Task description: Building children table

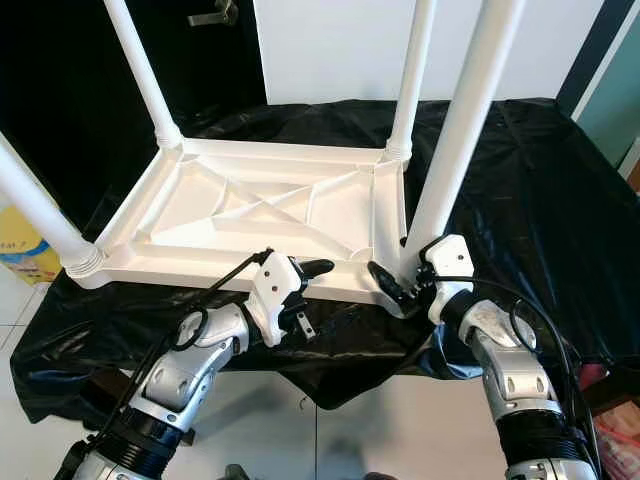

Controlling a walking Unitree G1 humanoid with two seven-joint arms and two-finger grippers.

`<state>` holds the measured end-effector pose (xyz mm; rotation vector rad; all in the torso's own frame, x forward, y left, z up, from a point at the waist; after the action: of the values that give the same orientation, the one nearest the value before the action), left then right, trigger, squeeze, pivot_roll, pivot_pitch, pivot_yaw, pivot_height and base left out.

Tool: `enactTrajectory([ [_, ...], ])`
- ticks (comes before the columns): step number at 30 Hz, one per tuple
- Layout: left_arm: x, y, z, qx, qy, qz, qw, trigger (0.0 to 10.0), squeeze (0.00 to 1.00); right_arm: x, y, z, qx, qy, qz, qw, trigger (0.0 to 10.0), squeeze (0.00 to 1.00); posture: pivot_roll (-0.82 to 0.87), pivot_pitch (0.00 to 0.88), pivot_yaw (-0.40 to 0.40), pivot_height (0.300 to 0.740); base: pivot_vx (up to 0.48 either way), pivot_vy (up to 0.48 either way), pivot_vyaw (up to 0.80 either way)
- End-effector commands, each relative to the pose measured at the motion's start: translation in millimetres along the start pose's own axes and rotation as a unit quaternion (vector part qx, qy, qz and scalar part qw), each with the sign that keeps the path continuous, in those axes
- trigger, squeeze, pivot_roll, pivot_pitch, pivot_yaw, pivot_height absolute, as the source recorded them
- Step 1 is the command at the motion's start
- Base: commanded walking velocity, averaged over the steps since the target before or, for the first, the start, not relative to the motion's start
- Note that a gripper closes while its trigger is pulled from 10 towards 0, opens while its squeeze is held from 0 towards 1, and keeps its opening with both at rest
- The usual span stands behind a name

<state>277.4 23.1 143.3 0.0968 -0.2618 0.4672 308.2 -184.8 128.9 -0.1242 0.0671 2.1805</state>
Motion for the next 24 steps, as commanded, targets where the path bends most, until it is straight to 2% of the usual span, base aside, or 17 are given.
enactTrajectory([
  [1,2.7,-0.3,0.1,0.006,-0.007,0.015,1.000,10.0,0.00,6.1,-1.6,-7.8,0.018,-0.002,0.025,1.000,0.0,0.00,-0.12,0.008,0.011,0.740,0.000,0.000,0.00],
  [11,2.8,-0.1,0.3,0.005,-0.009,0.013,1.000,10.0,0.00,3.3,3.4,-19.5,0.039,-0.011,0.026,0.999,0.0,0.00,-0.12,0.000,0.012,0.740,0.000,0.000,0.00],
  [12,2.8,-0.5,0.5,0.005,-0.009,0.013,1.000,10.0,0.00,1.8,3.5,-19.8,0.037,-0.014,0.018,0.999,10.0,0.00,-0.12,0.000,0.011,0.740,0.000,0.000,0.00],
  [18,4.3,-2.2,2.0,0.002,-0.008,0.015,1.000,10.0,0.00,-1.1,1.8,-19.2,0.028,-0.012,-0.028,0.999,10.0,0.00,-0.13,0.015,0.008,0.740,0.000,0.000,0.00],
  [24,2.2,-2.6,0.1,0.002,-0.005,0.015,1.000,10.0,0.00,1.7,1.1,-25.2,0.028,-0.005,-0.136,0.990,10.0,0.00,-0.13,0.013,0.000,0.740,0.000,0.000,0.00],
])
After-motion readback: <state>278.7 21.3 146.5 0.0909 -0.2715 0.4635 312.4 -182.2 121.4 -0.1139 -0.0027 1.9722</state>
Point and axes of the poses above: a point about 5 cm out from each wrist's last joint towards the gripper, its own y axis pointing back from the gripper into the wrist, its own z axis along the axis of the wrist's last joint, x = y × z, the point moved 2 cm from there along -y, pointing out of the wrist towards the gripper, and after that the axes turned 5 degrees about -y, right-handed, at the moved point
